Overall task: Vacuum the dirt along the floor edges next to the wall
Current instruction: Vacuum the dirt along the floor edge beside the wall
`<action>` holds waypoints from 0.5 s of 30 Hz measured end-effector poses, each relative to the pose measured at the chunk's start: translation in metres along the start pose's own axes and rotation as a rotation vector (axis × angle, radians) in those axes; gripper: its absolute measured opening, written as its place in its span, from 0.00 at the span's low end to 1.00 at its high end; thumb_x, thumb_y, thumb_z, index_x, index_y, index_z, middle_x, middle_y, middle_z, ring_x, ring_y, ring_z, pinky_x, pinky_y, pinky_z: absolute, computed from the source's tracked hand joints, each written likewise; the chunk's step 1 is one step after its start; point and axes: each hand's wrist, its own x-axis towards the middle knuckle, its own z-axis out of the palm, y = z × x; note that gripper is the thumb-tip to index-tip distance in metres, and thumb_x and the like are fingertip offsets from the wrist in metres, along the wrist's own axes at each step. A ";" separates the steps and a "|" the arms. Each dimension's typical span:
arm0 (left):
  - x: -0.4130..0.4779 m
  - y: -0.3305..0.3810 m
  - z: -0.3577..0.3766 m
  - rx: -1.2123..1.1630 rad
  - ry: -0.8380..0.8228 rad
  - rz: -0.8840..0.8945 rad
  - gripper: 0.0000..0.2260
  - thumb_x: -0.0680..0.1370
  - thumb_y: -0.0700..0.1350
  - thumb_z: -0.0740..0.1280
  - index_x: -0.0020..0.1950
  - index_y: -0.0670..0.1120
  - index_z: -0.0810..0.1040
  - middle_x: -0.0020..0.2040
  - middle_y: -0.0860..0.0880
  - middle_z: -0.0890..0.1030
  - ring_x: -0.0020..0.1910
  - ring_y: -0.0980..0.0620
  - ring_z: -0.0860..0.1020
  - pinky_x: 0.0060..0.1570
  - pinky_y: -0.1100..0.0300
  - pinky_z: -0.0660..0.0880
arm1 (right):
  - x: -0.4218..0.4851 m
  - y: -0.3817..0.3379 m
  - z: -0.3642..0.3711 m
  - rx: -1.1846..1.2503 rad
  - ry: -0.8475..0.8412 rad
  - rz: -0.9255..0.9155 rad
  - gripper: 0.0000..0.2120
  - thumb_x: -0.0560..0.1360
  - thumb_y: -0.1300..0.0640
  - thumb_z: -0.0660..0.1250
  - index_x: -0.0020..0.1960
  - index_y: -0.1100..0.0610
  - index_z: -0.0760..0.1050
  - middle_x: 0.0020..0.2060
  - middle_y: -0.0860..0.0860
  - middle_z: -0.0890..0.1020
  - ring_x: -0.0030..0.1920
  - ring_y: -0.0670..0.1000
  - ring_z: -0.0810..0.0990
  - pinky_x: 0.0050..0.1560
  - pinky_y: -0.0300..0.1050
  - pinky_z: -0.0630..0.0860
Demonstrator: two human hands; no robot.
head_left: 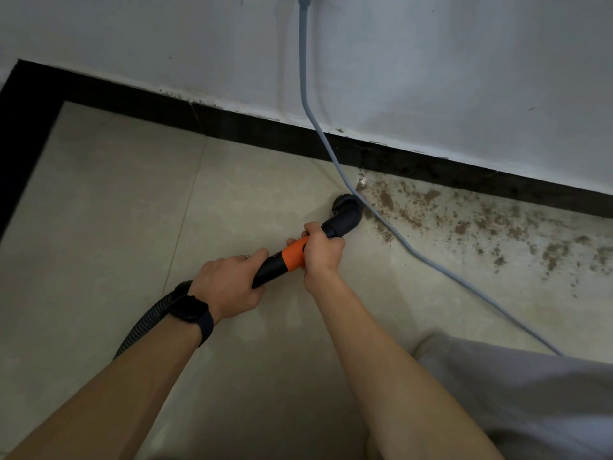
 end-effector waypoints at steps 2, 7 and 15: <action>0.010 0.004 -0.002 0.011 0.009 0.007 0.13 0.76 0.51 0.64 0.57 0.51 0.67 0.39 0.53 0.73 0.36 0.45 0.76 0.35 0.57 0.69 | 0.005 -0.008 -0.002 -0.001 -0.003 -0.012 0.19 0.78 0.62 0.69 0.67 0.64 0.68 0.40 0.55 0.80 0.27 0.51 0.83 0.34 0.47 0.81; 0.034 0.014 -0.010 0.049 0.023 0.025 0.13 0.77 0.51 0.63 0.58 0.51 0.66 0.40 0.52 0.73 0.38 0.45 0.78 0.35 0.57 0.70 | 0.019 -0.028 -0.004 0.012 -0.003 -0.026 0.21 0.78 0.62 0.69 0.68 0.65 0.68 0.40 0.55 0.80 0.28 0.52 0.84 0.30 0.44 0.80; 0.057 0.025 -0.010 0.038 0.068 0.001 0.13 0.77 0.51 0.64 0.59 0.50 0.66 0.40 0.52 0.73 0.34 0.46 0.74 0.34 0.58 0.68 | 0.040 -0.048 -0.003 0.035 -0.020 -0.023 0.13 0.79 0.63 0.68 0.60 0.60 0.69 0.39 0.55 0.78 0.27 0.51 0.82 0.29 0.45 0.80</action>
